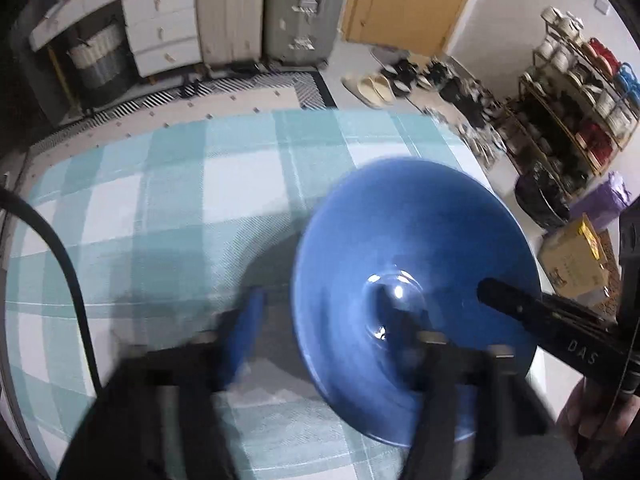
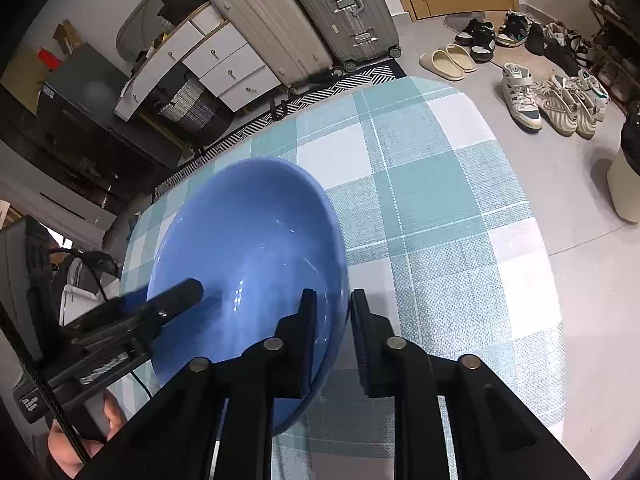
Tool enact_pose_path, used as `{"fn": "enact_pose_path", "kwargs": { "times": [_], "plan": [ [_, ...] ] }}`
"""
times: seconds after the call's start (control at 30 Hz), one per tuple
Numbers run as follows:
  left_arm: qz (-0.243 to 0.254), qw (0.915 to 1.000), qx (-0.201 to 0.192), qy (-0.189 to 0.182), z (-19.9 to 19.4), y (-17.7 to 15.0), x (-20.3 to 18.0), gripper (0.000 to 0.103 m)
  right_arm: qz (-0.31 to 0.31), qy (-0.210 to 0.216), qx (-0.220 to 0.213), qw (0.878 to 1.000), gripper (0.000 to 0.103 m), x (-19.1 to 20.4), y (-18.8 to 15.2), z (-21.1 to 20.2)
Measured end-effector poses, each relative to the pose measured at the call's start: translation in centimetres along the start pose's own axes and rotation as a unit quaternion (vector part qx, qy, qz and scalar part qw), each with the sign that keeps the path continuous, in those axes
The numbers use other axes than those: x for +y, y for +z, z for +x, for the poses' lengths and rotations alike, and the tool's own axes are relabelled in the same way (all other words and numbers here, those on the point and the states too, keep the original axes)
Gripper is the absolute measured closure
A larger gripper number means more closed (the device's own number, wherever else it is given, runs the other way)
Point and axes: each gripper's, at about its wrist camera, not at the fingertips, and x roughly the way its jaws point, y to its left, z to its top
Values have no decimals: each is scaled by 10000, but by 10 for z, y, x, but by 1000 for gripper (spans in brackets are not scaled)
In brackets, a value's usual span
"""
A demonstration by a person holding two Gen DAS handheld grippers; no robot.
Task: Organize plates and bowls
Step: 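Reach both grippers to the remaining blue bowl and close on its rim, then lift the blue bowl with both grippers and carry it toward the nested bowls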
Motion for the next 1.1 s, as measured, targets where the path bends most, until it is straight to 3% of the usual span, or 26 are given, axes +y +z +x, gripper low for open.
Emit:
{"fn": "enact_pose_path", "kwargs": {
  "times": [0.2, 0.57, 0.63, 0.7, 1.1],
  "plan": [
    [-288, 9993, 47, -238, -1, -2, 9, 86, -37, -76, -65, 9999, 98, 1, -2, -5],
    [72, 9992, 394, -78, -4, -15, -1, 89, 18, -325, 120, 9994, 98, 7, -4, -12],
    [240, 9972, 655, 259, -2, -21, -5, 89, -42, -360, 144, 9992, 98, 10, -5, -15],
    [323, 9959, 789, 285, -2, -25, -8, 91, -111, -447, 175, 9988, 98, 14, -8, -16],
    [250, 9957, 892, 27, -26, -28, -8, 94, -31, -473, 159, 9987, 98, 17, -15, -37]
  ]
}}
